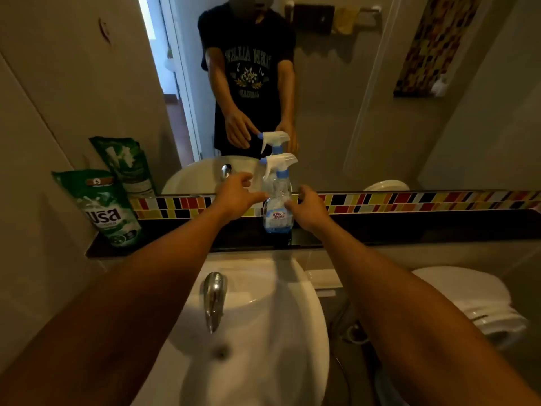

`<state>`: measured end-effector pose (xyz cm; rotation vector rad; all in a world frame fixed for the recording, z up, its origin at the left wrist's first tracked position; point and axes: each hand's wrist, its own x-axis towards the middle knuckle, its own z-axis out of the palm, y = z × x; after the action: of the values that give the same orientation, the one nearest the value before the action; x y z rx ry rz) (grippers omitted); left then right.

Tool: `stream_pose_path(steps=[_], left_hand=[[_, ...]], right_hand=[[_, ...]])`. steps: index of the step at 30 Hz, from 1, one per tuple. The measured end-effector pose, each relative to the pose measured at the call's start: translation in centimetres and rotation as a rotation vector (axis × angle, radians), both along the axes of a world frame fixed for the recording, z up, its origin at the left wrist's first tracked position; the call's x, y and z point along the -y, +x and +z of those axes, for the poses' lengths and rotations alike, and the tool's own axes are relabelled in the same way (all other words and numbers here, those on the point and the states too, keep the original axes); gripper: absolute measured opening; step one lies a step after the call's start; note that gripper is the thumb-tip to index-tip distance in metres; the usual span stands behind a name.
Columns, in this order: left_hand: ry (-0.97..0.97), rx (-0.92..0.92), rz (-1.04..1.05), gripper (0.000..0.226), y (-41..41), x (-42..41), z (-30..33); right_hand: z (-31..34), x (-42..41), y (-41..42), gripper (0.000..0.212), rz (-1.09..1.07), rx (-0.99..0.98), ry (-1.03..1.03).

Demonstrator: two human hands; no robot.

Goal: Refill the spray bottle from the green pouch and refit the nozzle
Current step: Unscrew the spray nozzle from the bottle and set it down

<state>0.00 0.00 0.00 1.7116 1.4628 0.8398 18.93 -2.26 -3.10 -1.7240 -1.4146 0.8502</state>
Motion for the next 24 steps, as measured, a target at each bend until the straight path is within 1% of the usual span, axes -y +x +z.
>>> stream_pose_path(steps=[4,8,12,15,19,24], left_hand=[[-0.057,0.197,0.048,0.079,2.4,-2.0,0.0],[-0.085,0.382,0.055,0.059,4.2,-4.0,-0.3],[-0.099,0.435,0.019,0.052,5.0,-5.6,-1.2],[-0.104,0.490,0.024,0.053,5.5,-6.3,-1.6],[-0.104,0.527,0.035,0.054,6.1,-6.6,-1.7],[-0.057,0.563,0.064,0.055,6.1,-6.6,-1.4]], right_hand=[[-0.7,-2.7,1.1,0.060,0.041,-0.112,0.015],[-2.0,-5.2,1.7,0.063,0.119,-0.190,-0.009],[-3.1,-6.5,1.8,0.052,0.179,-0.274,0.018],[-3.9,-7.0,2.0,0.043,0.179,-0.319,0.056],[-4.1,-7.6,2.1,0.041,0.190,-0.318,0.079],[-3.7,-7.4,2.1,0.037,0.226,-0.247,0.103]])
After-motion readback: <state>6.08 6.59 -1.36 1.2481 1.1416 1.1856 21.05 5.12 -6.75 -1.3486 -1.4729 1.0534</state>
